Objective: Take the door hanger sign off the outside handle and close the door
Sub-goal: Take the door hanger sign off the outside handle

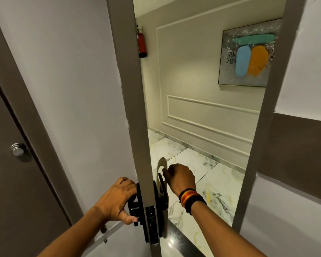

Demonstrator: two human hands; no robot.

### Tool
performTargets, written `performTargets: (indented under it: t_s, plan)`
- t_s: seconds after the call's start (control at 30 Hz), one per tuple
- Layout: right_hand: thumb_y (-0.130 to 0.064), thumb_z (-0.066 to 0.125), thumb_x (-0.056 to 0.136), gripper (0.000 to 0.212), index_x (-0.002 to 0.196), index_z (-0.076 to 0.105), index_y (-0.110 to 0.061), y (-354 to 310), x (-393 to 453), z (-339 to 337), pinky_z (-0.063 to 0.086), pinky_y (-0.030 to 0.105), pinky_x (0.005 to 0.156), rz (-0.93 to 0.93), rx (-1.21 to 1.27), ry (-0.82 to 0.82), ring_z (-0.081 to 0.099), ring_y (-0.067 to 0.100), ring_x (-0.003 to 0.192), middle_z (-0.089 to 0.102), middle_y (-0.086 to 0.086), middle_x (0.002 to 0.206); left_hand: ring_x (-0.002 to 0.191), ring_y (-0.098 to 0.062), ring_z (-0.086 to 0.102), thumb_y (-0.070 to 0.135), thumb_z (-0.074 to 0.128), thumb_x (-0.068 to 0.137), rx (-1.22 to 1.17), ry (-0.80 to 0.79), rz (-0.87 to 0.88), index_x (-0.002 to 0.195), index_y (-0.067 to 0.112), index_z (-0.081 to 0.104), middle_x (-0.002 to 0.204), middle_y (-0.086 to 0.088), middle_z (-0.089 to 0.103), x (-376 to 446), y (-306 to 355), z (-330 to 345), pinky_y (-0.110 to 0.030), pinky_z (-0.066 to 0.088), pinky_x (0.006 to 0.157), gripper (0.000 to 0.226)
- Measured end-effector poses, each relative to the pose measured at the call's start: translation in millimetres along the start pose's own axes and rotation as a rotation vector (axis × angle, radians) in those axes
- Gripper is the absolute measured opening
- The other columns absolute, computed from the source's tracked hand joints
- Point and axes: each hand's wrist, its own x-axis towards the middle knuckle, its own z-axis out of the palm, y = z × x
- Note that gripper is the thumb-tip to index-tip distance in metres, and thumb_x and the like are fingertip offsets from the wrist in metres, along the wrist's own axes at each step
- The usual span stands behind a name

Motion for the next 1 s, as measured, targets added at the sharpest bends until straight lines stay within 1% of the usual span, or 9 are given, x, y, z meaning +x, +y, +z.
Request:
performTargets:
  t_s: [0.13,0.2,0.3,0.4,0.47,0.53,0.6,0.73,1.0]
  plan:
    - [-0.024,0.064,0.08,0.024,0.066,0.071,-0.006,-3,31,-5,0.049,0.033,0.069,-0.11,-0.194,0.112,0.066,0.031,0.111,0.062,0.005,0.14,0.102,-0.016,0.059,0.101,0.005,0.065,0.073,-0.031,0.072,0.104,0.026,0.069,0.105,0.007,0.07,14,-4,4,-0.036,0.03,0.112,0.106]
    - [-0.02,0.066,0.071,0.023,0.053,0.068,-0.006,6,37,-18,0.055,0.04,0.08,-0.27,-0.292,0.142,0.059,0.037,0.126,0.058,0.008,0.151,0.088,-0.018,0.058,0.101,0.007,0.067,0.056,-0.008,0.122,0.084,0.022,0.065,0.087,0.004,0.069,22,-2,-1,-0.035,0.037,0.106,0.099]
    - [-0.024,0.064,0.072,0.024,0.053,0.071,-0.011,26,41,-51,0.042,0.055,0.11,-0.376,-0.428,0.125,0.056,0.036,0.133,0.068,0.01,0.139,0.056,-0.023,0.044,0.099,0.019,0.071,-0.036,0.061,0.209,0.059,0.014,0.044,0.055,-0.004,0.05,38,2,-5,-0.033,0.047,0.078,0.089]
    - [-0.026,0.054,0.081,0.031,0.055,0.064,-0.013,37,29,-98,0.025,0.058,0.123,-0.389,-0.522,0.119,0.062,0.025,0.087,0.069,0.003,0.087,0.043,-0.026,0.038,0.099,0.028,0.071,-0.047,0.081,0.256,0.054,0.011,0.041,0.046,-0.007,0.043,55,8,-3,-0.037,0.048,0.058,0.091]
    - [-0.03,0.053,0.09,0.038,0.055,0.054,-0.016,41,12,-132,0.038,0.048,0.116,-0.376,-0.574,0.096,0.048,0.022,0.069,0.05,-0.003,0.071,0.04,-0.027,0.036,0.098,0.031,0.072,-0.036,0.091,0.255,0.052,0.01,0.04,0.043,-0.007,0.041,65,14,-1,-0.04,0.046,0.049,0.091]
    - [-0.041,0.056,0.096,0.046,0.06,0.061,-0.014,44,-6,-164,0.051,0.038,0.085,-0.282,-0.528,-0.077,0.055,0.023,0.069,0.056,-0.003,0.074,0.038,-0.027,0.033,0.097,0.036,0.072,-0.054,0.102,0.234,0.049,0.011,0.036,0.042,-0.003,0.032,73,19,1,-0.042,0.043,0.045,0.09]
    - [-0.048,0.065,0.094,0.04,0.067,0.069,-0.018,50,-24,-193,0.055,0.04,0.075,-0.17,-0.472,-0.274,0.065,0.02,0.08,0.067,-0.003,0.086,0.039,-0.027,0.028,0.097,0.041,0.07,-0.078,0.085,0.208,0.048,0.012,0.032,0.043,0.0,0.028,83,26,4,-0.044,0.042,0.045,0.089]
    - [-0.023,0.074,0.092,0.008,0.094,0.081,-0.021,66,-55,-232,0.054,0.025,0.082,-0.1,-0.36,-0.436,0.068,0.009,0.09,0.062,-0.017,0.095,0.04,-0.014,0.018,0.102,0.044,0.061,-0.169,0.079,0.1,0.049,0.021,0.022,0.045,0.009,0.021,103,49,9,-0.029,0.023,0.044,0.085]
    - [-0.019,0.059,0.104,0.025,0.125,0.066,-0.029,93,-82,-281,0.051,0.03,0.101,-0.008,-0.147,-0.428,0.068,0.002,0.102,0.082,-0.005,0.096,0.045,-0.014,0.029,0.108,0.038,0.049,-0.4,0.035,-0.128,0.05,0.02,0.026,0.047,0.005,0.03,157,96,24,-0.033,0.026,0.051,0.088]
